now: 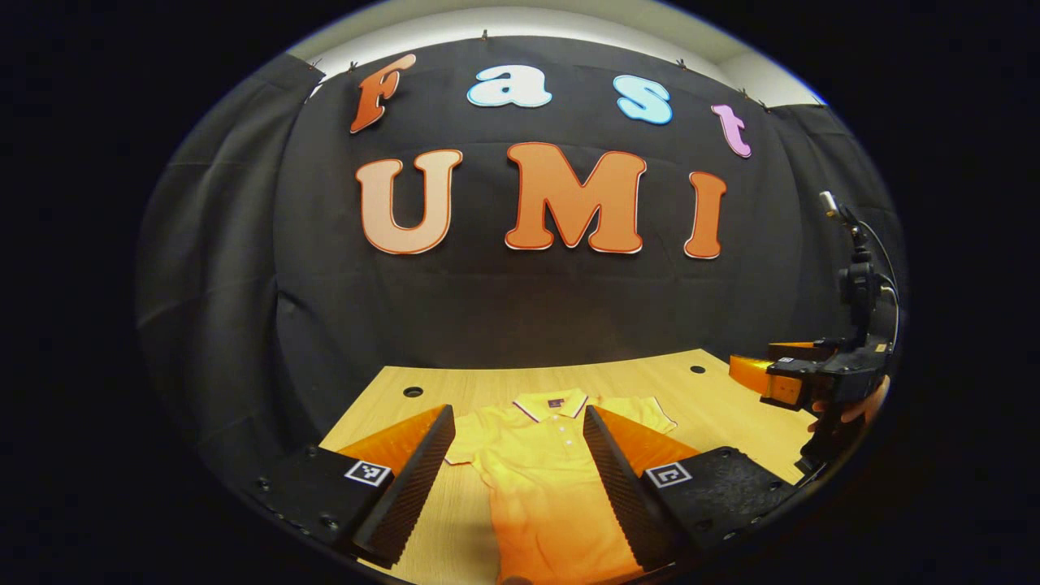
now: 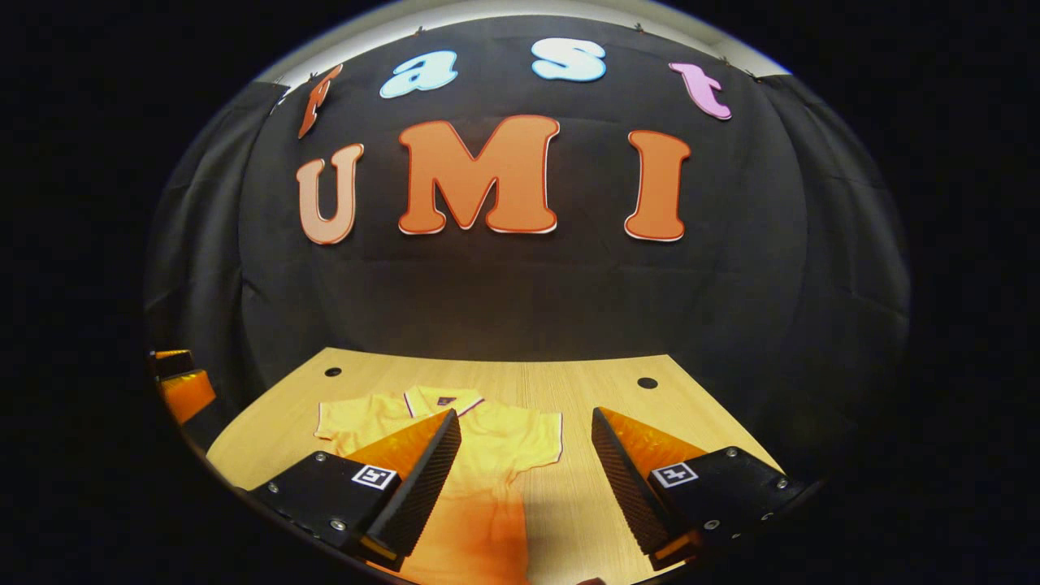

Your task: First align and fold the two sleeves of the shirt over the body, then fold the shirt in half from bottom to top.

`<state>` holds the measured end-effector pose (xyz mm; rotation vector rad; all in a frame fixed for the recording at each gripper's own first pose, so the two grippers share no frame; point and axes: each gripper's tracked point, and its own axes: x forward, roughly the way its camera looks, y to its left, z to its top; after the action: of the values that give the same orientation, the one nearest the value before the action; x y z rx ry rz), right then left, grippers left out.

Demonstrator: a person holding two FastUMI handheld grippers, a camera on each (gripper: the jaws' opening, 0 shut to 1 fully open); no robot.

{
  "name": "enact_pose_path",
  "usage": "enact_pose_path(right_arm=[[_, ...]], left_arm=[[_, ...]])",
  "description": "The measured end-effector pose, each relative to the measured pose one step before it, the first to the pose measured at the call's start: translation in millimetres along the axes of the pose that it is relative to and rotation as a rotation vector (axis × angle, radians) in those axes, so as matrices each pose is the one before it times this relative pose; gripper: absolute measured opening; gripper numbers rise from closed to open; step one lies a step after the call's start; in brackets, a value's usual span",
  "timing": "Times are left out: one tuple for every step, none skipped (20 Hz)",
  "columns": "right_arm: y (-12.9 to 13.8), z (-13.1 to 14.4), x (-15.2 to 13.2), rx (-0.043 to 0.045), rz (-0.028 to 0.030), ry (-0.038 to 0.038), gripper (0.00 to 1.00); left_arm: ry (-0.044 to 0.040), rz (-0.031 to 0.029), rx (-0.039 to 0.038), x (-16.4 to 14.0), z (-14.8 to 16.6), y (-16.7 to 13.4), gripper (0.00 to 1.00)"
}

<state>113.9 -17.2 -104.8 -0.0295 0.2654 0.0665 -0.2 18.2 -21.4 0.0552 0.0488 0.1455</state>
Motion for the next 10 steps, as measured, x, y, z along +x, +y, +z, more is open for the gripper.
enact_pose_path(right_arm=[[0.61,-4.74,8.76,-0.00219,0.00574,0.02427,0.98],[-1.32,-3.94,8.91,-0.00388,0.00520,0.02141,0.98],[-2.28,-2.74,9.27,-0.00269,0.00319,0.01922,0.98],[-1.23,-3.80,5.17,-0.00160,0.00650,0.01631,0.98],[-1.93,-1.43,7.50,0.00037,0.00380,0.01317,0.98],[-1.63,-2.02,7.69,0.00073,0.00705,0.01390,0.98],[-1.79,-2.73,7.63,-0.00013,0.00209,0.01489,0.98],[-2.38,-3.78,9.12,0.00410,0.00396,0.02212,0.98],[-1.31,-2.25,8.07,0.00638,0.00542,0.01889,0.98],[-1.81,-3.45,8.58,0.00507,0.00643,0.02372,0.99]], left_arm=[[-0.00168,0.01866,-0.00170,-1.81,-0.65,2.56,0.97],[-0.00153,0.02210,-0.00086,0.41,1.03,4.66,0.98],[-0.00255,0.02309,-0.00229,0.24,0.35,4.39,0.98],[-0.00026,0.01960,-0.00255,-0.32,0.69,3.30,0.98],[-0.00014,0.02072,-0.00299,-0.32,-0.97,3.62,0.98],[0.00299,0.01743,-0.00296,0.58,-0.12,1.91,0.98],[0.00302,0.01609,-0.00257,0.19,-1.45,1.37,0.98],[0.00687,0.01509,-0.00304,0.35,-0.66,1.16,0.98],[0.00520,0.01405,-0.00207,-0.68,-2.29,1.02,0.98],[0.00346,0.01402,-0.00083,-0.65,-2.05,0.95,0.98]])
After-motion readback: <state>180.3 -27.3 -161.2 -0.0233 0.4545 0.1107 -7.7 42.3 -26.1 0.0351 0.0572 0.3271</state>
